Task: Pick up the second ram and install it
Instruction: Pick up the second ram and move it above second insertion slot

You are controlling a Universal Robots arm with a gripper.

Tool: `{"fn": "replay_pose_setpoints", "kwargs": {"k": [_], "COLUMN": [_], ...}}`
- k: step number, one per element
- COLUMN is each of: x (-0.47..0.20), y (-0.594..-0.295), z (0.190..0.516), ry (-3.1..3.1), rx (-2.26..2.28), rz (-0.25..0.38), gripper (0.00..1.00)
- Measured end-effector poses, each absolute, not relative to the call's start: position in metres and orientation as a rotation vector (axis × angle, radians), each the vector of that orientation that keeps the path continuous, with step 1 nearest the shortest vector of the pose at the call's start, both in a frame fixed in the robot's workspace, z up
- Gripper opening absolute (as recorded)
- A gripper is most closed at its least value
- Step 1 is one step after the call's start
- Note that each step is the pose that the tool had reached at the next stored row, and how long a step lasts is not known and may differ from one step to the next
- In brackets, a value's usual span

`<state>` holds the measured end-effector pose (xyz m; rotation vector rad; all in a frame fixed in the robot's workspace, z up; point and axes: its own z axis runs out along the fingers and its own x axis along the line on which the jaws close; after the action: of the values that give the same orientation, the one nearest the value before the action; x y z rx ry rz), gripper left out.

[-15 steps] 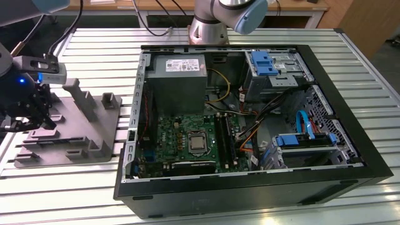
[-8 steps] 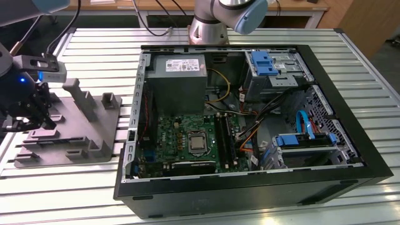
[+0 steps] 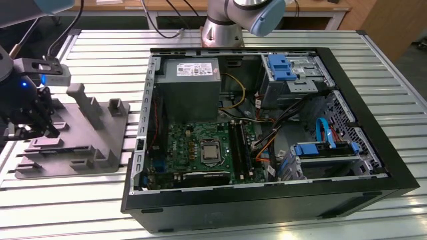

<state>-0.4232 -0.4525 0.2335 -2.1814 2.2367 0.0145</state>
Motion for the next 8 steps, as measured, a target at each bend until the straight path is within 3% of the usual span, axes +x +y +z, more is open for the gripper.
{"fn": "replay_pose_setpoints", "kwargs": {"k": [8], "x": [-0.4232], "y": [-0.4524], "z": [0.2335], "ry": [2.196], "rx": [-2.222], "rz": [0.015], "gripper": [0.10]}}
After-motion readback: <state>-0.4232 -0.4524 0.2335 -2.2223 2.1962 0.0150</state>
